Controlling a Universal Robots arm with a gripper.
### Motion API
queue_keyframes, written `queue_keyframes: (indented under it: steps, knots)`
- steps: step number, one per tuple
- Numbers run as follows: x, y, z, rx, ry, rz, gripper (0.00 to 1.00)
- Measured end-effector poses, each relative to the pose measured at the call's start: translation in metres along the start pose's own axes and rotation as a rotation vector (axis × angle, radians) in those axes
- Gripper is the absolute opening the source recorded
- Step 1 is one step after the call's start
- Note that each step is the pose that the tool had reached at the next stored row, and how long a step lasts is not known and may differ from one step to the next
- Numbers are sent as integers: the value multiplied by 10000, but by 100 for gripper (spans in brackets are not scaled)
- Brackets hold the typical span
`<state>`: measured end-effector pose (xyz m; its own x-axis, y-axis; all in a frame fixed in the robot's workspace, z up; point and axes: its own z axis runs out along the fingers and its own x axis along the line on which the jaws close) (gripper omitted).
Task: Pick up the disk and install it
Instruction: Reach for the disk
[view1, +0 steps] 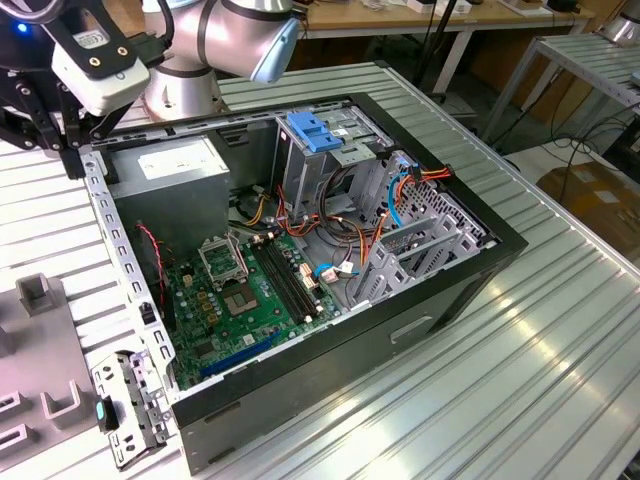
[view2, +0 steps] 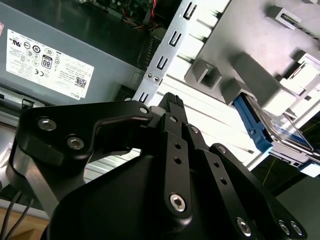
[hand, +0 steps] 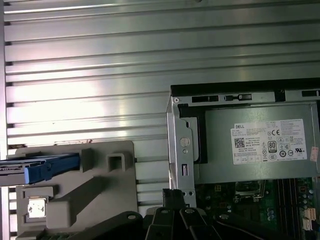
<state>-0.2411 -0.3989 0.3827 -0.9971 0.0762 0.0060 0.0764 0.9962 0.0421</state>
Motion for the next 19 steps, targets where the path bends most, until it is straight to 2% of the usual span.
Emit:
queue_keyframes:
  steps: [15,19]
  knots:
    - [171,-14,12,2,25,1,11]
    - [254,-20,15,3,34,2,11]
